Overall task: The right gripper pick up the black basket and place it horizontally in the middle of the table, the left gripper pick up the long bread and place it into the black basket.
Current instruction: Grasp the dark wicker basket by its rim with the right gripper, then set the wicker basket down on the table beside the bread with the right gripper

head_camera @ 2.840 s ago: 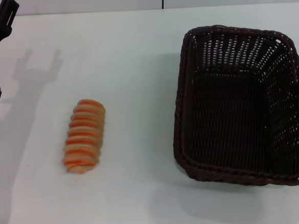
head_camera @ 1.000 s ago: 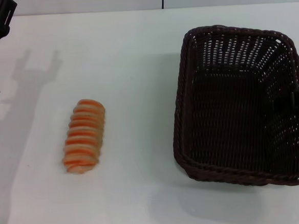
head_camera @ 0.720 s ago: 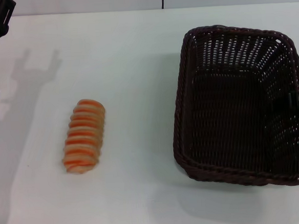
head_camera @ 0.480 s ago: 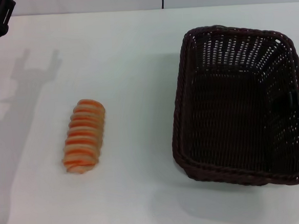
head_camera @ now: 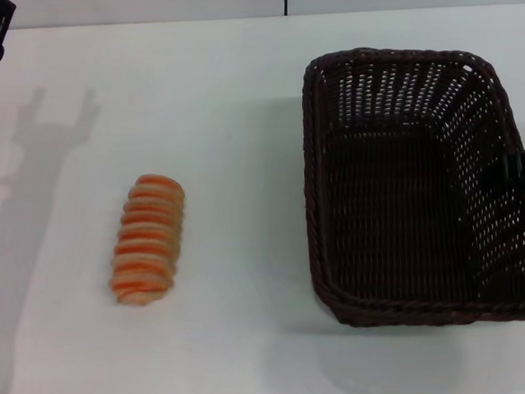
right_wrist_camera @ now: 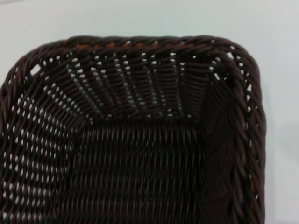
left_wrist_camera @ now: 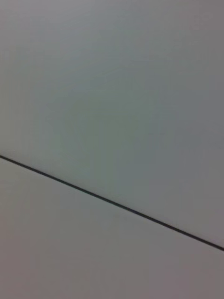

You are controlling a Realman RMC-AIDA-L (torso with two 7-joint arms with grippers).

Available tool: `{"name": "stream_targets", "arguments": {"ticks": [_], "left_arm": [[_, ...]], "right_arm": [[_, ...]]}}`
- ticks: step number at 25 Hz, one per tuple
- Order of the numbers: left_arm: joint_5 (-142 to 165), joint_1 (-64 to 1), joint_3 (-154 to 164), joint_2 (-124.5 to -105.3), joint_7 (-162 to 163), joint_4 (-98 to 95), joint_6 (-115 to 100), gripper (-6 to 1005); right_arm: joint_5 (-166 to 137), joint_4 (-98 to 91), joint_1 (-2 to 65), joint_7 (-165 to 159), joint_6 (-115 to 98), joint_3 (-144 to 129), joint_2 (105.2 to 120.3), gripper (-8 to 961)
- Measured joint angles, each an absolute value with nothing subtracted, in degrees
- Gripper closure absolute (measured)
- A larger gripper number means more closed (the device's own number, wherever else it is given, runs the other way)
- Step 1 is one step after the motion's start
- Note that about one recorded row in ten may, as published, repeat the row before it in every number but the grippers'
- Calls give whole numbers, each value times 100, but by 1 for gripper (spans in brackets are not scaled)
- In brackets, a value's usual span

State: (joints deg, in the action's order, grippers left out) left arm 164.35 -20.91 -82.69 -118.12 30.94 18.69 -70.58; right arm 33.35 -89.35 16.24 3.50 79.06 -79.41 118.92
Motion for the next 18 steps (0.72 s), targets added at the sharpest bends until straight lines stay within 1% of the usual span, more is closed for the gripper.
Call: {"name": "stream_targets", "arguments": {"ticks": [8, 11, 13, 17, 18], "left_arm": [[16435, -2065, -8453, -11813, 3080, 1872, -7056, 164], [16435, -2065, -8562, -11818, 3041, 1847, -7032, 164], [16435, -2049, -8635, -11819, 3027, 1818, -7028, 164], [16436, -2009, -8765, -11822, 3024, 1801, -7025, 164], [16436, -1988, -8851, -11822, 3024, 1805, -7023, 164]], "right_arm": [[3529, -9380, 1590, 922, 6761, -8045, 11908, 802], [3977, -9471, 1639, 1738, 6473, -8051, 11899, 809], [4489, -9419, 1755, 2434, 6475, -7901, 11877, 814], [5458, -9106, 2233, 4103, 7094, -7326, 11855, 816], [5458, -9106, 2233, 4103, 7094, -7326, 11855, 816]]}}
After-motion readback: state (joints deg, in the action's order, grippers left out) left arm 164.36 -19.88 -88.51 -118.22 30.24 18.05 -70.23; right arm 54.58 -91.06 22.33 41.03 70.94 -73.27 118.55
